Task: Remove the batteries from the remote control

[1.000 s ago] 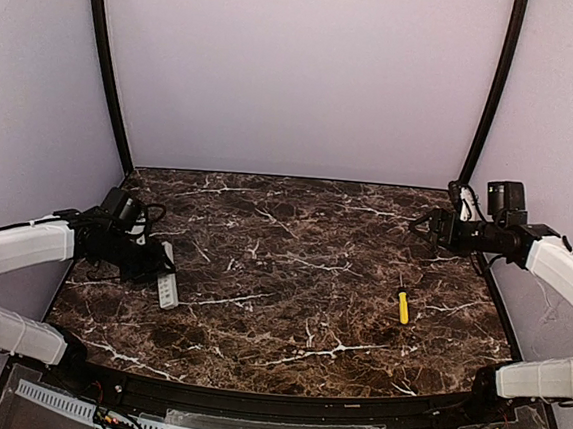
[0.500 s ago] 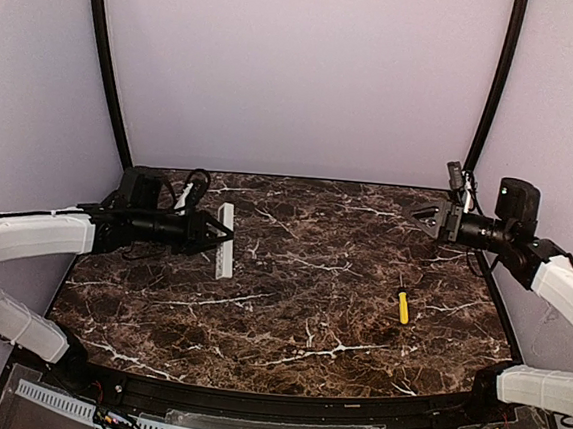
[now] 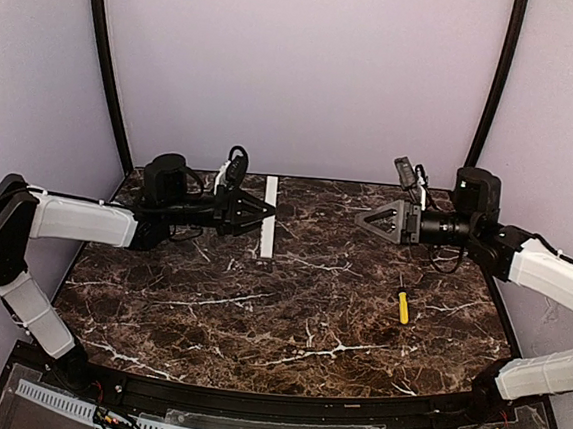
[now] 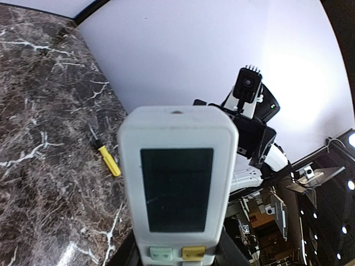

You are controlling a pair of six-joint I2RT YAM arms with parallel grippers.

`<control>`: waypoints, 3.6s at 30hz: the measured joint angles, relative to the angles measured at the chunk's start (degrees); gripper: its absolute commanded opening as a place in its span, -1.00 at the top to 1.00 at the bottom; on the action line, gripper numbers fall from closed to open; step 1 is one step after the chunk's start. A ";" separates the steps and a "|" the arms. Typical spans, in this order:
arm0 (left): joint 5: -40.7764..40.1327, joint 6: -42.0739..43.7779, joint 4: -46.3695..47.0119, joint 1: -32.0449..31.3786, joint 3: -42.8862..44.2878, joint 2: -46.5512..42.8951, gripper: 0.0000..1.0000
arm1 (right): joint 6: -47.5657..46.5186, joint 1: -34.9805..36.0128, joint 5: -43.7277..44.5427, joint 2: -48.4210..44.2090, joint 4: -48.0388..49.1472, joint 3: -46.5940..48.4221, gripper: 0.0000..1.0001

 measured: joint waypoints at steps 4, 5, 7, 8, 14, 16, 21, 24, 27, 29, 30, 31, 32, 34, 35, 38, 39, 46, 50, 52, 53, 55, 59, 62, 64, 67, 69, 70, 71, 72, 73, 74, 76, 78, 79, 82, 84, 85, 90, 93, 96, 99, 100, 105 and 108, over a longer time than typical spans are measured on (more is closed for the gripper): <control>3.54 -5.81 11.56 -0.24 0.76 3.17 0.65 | 2.05 5.20 2.38 3.85 3.15 2.27 -0.97; 4.52 -7.52 14.80 -0.24 1.03 3.98 0.65 | 2.56 6.47 3.13 4.98 3.74 3.04 -0.97; 5.86 -10.82 20.55 -0.24 1.79 5.44 0.65 | 3.52 9.25 5.27 7.89 4.61 5.31 -0.97; 6.40 -12.24 22.95 -0.24 2.16 6.05 0.65 | 3.72 10.16 5.95 8.98 4.83 6.21 -0.97; 8.83 -18.45 32.83 -0.33 4.24 8.55 0.65 | 6.45 15.67 11.06 15.26 6.19 12.00 -0.97; 9.18 -19.34 34.25 -0.44 4.66 8.98 0.65 | 7.21 17.16 12.39 16.83 6.49 13.33 -0.97; 9.42 -20.37 35.74 -0.72 5.35 9.62 0.65 | 8.39 20.52 14.99 19.82 7.13 16.44 -0.89; 9.40 -20.35 35.76 -0.76 5.38 9.62 0.65 | 8.72 21.57 15.67 20.48 7.63 17.40 -0.80; 9.40 -20.35 35.78 -0.76 5.38 9.62 0.65 | 9.33 22.25 15.91 21.16 8.26 18.18 -0.64; 9.35 -20.31 35.76 -0.79 5.38 9.62 0.65 | 9.64 22.60 15.91 21.79 8.52 18.58 -0.52; 9.35 -20.24 35.76 -0.79 5.38 9.62 0.65 | 9.75 22.77 15.89 22.18 8.79 18.75 -0.48; 9.31 -20.11 35.71 -0.79 5.38 9.62 0.65 | 9.57 22.95 15.87 22.47 8.92 18.82 -0.43; 9.29 -19.93 35.71 -0.79 5.38 9.62 0.65 | 9.88 23.12 15.82 22.86 9.05 18.91 -0.38; 9.18 -19.58 35.65 -0.79 5.38 9.62 0.65 | 9.73 23.41 15.65 23.39 9.20 18.95 -0.23; 9.11 -19.34 35.60 -0.79 5.38 9.62 0.65 | 10.03 23.54 15.63 23.63 9.25 18.95 -0.15; 8.96 -18.71 35.28 -0.79 5.38 9.62 0.65 | 9.92 23.85 15.52 23.74 9.29 18.97 0.12; 8.87 -18.47 35.21 -0.79 5.38 9.62 0.65 | 9.99 23.91 15.50 23.74 9.35 18.99 0.22; 8.87 -14.53 33.59 -0.83 5.38 8.92 0.34 | 10.86 23.89 15.87 23.76 8.81 19.02 0.76; 8.39 -10.54 27.65 -0.85 5.33 6.34 -0.10 | 9.44 23.91 15.69 23.76 8.22 19.43 0.88; 7.34 -7.45 22.97 -0.85 5.18 4.26 -0.35 | 7.96 23.98 16.15 23.74 6.27 20.00 0.90; 6.86 -5.66 20.35 -0.85 5.03 3.08 -0.41 | 6.86 23.98 16.68 23.69 4.94 20.24 0.91; 5.64 -2.01 14.99 -0.85 4.66 0.61 -0.73 | 4.52 23.98 17.73 23.54 1.75 20.83 0.92; 2.45 5.44 4.02 -0.85 3.52 -4.66 -0.97 | -1.36 24.17 20.46 22.88 -6.36 22.67 0.91; 0.11 10.29 -3.28 -0.83 2.69 -8.00 -0.97 | -7.02 24.20 22.86 22.27 -13.20 24.39 0.90; -1.68 13.66 -8.63 -0.83 2.16 -10.23 -0.97 | -10.80 24.20 24.52 22.18 -17.38 25.75 0.90; -4.96 18.62 -17.00 -0.83 2.01 -13.18 -0.97 | -16.59 24.20 27.39 22.21 -23.56 27.43 0.99; -7.65 21.53 -21.70 -0.83 1.88 -15.06 -0.97 | -20.20 24.20 29.42 22.29 -27.10 28.02 0.99; -9.11 22.97 -24.09 -0.83 1.75 -16.11 -0.97 | -21.68 24.20 30.29 22.38 -28.33 28.09 0.99; -10.56 24.28 -26.36 -0.83 1.57 -17.20 -0.96 | -23.15 24.20 31.23 22.45 -29.57 28.09 0.98; -11.80 25.57 -28.72 -0.83 1.44 -18.25 -0.96 | -24.55 24.20 32.20 22.58 -30.71 28.09 0.98; -13.11 26.75 -31.04 -0.81 1.36 -19.34 -0.95 | -25.94 24.20 33.18 22.71 -31.67 28.09 0.98; -14.08 27.58 -32.68 -0.76 1.31 -20.13 -0.95 | -27.08 24.20 33.99 22.86 -32.37 28.09 0.98; -15.74 28.72 -35.17 -0.76 1.03 -21.40 -0.92 | -29.86 24.20 36.24 23.26 -33.88 28.09 1.00; -17.44 29.46 -37.00 -0.76 0.35 -22.38 -0.90 | -32.02 24.22 38.60 23.87 -34.91 28.09 1.00; -18.29 29.70 -38.07 -0.74 0.13 -22.60 -0.90 | -33.05 24.24 39.89 24.22 -35.39 28.09 1.00; -19.45 30.51 -40.44 -0.72 0.15 -22.16 -0.89 | -35.98 24.35 43.91 25.31 -36.61 28.09 1.00; -19.41 30.84 -42.03 -0.70 0.59 -21.16 -0.88 | -37.77 24.74 46.53 25.70 -36.87 28.09 1.00; -19.30 30.88 -42.99 -0.70 1.14 -20.28 -0.87 | -38.71 25.11 47.63 25.79 -36.98 28.09 1.00; -16.31 30.42 -45.48 -0.70 4.61 -15.19 -0.79 | -42.71 27.21 51.47 25.81 -37.05 28.09 1.00; -12.87 29.07 -45.38 -0.66 5.95 -13.20 -0.74 | -44.48 28.06 52.57 25.79 -36.76 27.98 1.00; -9.86 27.67 -45.31 -0.66 7.50 -11.50 -0.67 | -46.01 28.83 53.44 25.79 -35.50 27.45 1.00; -7.63 26.64 -45.27 -0.66 8.81 -10.29 -0.62 | -47.19 29.64 54.16 25.79 -34.86 27.04 1.00; -6.86 26.23 -45.09 -0.66 9.33 -9.68 -0.61 | -47.56 29.97 54.38 25.79 -34.73 26.99 1.00; -4.13 24.17 -44.06 -0.66 10.05 -6.88 -0.51 | -49.24 31.15 55.10 25.77 -32.72 26.32 1.00; -2.80 22.88 -43.65 -0.66 10.05 -5.53 -0.47 | -50.25 31.69 55.39 25.77 -31.85 25.68 1.00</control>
